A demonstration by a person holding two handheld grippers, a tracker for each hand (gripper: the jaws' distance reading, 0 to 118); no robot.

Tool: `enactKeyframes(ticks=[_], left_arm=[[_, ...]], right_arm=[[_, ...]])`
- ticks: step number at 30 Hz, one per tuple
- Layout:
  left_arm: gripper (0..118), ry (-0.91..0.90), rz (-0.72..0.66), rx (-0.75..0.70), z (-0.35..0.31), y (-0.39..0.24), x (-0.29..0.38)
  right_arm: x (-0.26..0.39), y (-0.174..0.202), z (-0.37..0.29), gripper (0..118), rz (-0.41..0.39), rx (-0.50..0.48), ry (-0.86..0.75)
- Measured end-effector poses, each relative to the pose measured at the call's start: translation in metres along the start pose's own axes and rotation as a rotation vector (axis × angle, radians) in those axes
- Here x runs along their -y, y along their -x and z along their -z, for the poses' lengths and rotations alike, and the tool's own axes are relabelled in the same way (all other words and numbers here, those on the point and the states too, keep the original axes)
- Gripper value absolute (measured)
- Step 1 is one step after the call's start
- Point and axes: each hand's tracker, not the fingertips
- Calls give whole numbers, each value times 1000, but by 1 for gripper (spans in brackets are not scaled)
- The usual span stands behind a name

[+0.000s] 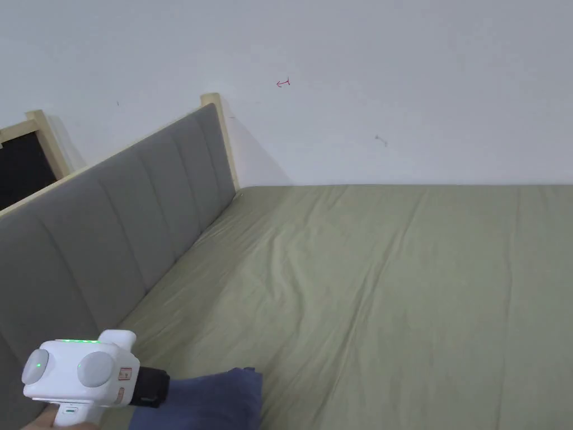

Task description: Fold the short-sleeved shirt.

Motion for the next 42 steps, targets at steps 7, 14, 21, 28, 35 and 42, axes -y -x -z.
enactKeyframes(ticks=[7,14,21,28,35,42], left_arm=[[113,-123,54,47,-62,-31,16],[26,-29,-91,440,-97,-148,59],[0,-306,-122,593,-157,-280,59],[0,-808,-59,489,-274,-326,25],[0,-1095,-27,341,-337,-341,37],[101,-1055,-75,358,-333,-339,54]], right_arm=[[-7,16,-2,0,-64,6,-29],[-7,19,-10,0,-106,1,-42],[-16,17,-40,0,-190,24,-104],[-32,47,-116,0,-378,77,-761],[-15,74,-152,0,-455,76,-1142],[-6,73,-147,59,-381,109,-1142]])
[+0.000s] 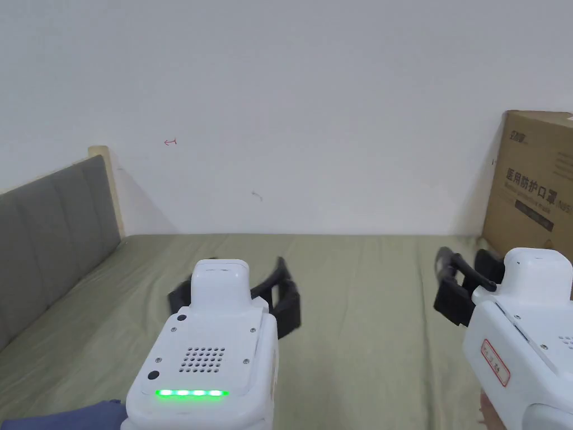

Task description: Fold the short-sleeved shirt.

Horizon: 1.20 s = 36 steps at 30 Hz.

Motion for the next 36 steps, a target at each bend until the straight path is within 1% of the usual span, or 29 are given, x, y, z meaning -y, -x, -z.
enactKeyframes(ticks=[1,2,3,4,6,8,13,17,23,30,36], left_arm=[[112,40,-6,11,3,2,3],[118,0,-30,40,-3,1,12],[118,12,-10,5,-5,1,17],[118,10,2,-10,2,4,10],[118,19,3,-19,6,6,12],[118,26,-8,-23,1,9,5],[118,38,-9,-35,-2,11,1],[118,48,26,-11,-1,9,1],[118,78,1,-12,2,10,2],[118,93,-68,20,6,20,4],[118,100,-68,10,9,22,3]], right_arm=[[0,2,1,69,-8,6,4],[0,2,1,96,-18,15,14],[1,2,1,116,-23,19,18],[0,3,-4,118,-21,2,-12],[0,4,-8,118,-33,43,-7],[0,5,-10,118,-45,49,-1],[4,7,-7,118,-39,36,20],[7,9,-3,118,-47,25,46],[9,9,0,118,-36,12,69],[10,9,2,118,-41,12,79],[8,13,4,118,-45,3,84]])
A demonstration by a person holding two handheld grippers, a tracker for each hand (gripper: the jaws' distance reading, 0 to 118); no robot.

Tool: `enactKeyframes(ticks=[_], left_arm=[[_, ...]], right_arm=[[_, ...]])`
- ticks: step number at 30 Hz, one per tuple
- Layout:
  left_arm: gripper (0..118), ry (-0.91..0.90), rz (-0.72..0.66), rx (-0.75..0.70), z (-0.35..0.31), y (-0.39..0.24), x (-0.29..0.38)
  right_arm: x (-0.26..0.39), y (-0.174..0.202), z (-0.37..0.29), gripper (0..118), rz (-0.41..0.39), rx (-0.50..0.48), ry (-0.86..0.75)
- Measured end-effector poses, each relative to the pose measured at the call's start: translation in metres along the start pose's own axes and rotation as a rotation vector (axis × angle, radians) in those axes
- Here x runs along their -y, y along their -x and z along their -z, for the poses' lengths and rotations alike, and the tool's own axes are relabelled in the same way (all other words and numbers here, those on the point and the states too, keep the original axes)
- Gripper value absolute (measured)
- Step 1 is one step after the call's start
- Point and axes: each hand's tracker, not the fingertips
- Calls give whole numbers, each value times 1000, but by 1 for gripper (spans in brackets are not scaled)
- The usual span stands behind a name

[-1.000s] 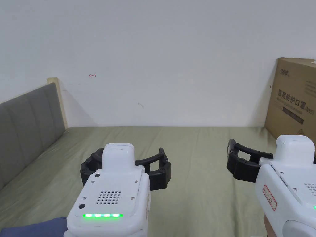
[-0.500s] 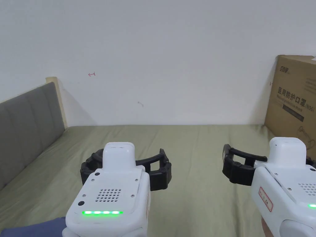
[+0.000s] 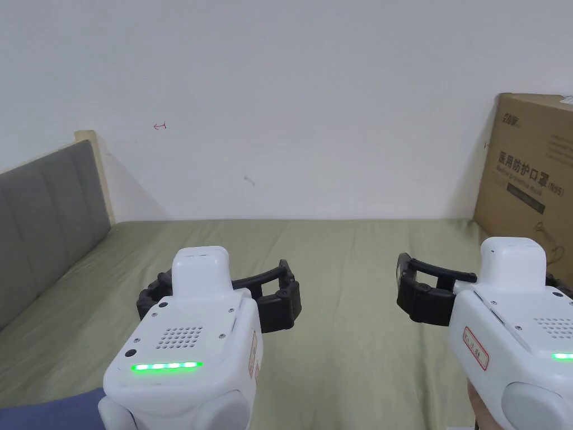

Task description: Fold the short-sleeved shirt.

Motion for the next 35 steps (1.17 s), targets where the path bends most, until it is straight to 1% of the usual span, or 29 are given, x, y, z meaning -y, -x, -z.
enactKeyframes(ticks=[5,12,17,20,28,31,35], left_arm=[[118,12,-22,8,0,0,-1],[118,33,-19,-5,0,0,-1],[118,31,-44,7,-5,2,-2],[118,31,-22,-55,-6,-1,-3],[118,79,-42,-12,-3,-1,6],[118,83,-60,4,-3,-2,7],[118,88,-43,6,0,-4,7]], right_arm=[[-1,2,0,118,1,-10,1],[1,4,-1,118,-5,-2,15],[2,5,-2,118,-3,0,22],[3,6,-2,118,-5,2,28],[8,5,1,118,20,6,44],[9,6,2,118,15,4,49],[11,6,3,118,4,7,45]])
